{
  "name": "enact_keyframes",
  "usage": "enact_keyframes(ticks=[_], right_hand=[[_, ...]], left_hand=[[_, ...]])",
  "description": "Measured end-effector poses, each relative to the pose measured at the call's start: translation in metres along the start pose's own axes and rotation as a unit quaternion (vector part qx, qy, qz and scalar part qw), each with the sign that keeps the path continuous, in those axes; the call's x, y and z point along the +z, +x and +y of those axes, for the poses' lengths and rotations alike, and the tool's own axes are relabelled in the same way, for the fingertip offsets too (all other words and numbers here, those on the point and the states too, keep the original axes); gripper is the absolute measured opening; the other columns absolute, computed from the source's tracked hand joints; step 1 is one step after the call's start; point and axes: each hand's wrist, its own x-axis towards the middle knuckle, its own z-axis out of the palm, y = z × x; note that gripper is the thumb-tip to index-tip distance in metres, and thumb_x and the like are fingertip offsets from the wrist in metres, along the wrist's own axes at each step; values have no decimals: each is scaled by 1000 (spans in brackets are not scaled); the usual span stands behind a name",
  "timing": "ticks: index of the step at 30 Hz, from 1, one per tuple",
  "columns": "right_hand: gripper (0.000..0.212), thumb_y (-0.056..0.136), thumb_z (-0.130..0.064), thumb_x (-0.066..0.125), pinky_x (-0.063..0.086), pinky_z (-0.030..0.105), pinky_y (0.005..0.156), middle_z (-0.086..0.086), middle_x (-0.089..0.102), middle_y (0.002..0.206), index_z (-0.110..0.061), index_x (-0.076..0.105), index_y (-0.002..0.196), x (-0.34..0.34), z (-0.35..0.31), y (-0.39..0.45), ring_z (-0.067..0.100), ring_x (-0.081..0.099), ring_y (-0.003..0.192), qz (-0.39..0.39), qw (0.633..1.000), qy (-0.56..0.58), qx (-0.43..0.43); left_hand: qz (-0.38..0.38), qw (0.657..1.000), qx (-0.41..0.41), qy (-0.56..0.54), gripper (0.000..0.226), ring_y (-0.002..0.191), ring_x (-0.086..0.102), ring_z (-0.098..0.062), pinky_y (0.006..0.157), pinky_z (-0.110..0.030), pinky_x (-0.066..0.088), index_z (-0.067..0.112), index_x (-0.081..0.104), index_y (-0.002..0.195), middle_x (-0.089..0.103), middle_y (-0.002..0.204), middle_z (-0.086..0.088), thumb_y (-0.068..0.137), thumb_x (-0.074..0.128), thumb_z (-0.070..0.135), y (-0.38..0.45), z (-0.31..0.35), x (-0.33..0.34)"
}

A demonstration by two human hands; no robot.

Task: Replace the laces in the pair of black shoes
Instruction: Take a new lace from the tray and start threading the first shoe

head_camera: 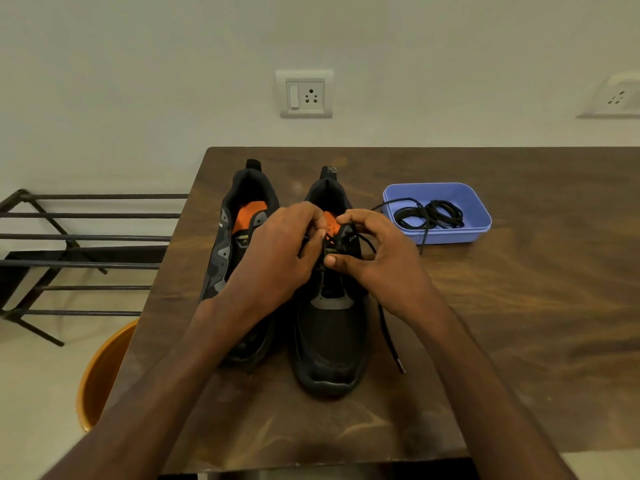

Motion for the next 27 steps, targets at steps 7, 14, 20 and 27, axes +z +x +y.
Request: enact_keyframes(ticks=[7,14,20,27], right_hand=[[56,73,-21,92,48,18,101,-17,62,127,-28,67,122,4,1,1,-4,58,117,9,1000,1,11],[56,75,-26,91,50,34,108,-13,63,129,-30,65,124,-1,0,1,4,56,125,5,999,13,29],[59,75,-26,91,55,38,103,-16,61,131,-30,64,127,3,-1,1,2,57,124,3,1000,11,14],[62,77,-26,90,46,15,98,-19,57,135,-27,62,132,6,1,2,-5,54,122,-7,1000,-24,-2]], left_hand=[[-37,991,89,89,24,77,53,-8,69,-15,41,15,74,115,66,93,0,92,73,8,9,-7,-18],[37,965,-142,-217,11,86,73,-13,75,-22,60,10,70,107,75,94,-2,102,60,9,1,5,-14],[-1,987,-77,-144,20,83,68,-5,77,-17,52,19,69,115,69,86,8,96,73,20,5,5,-15],[67,997,9,29,9,84,64,-13,81,-40,50,20,68,90,68,84,9,96,67,14,5,1,-16]])
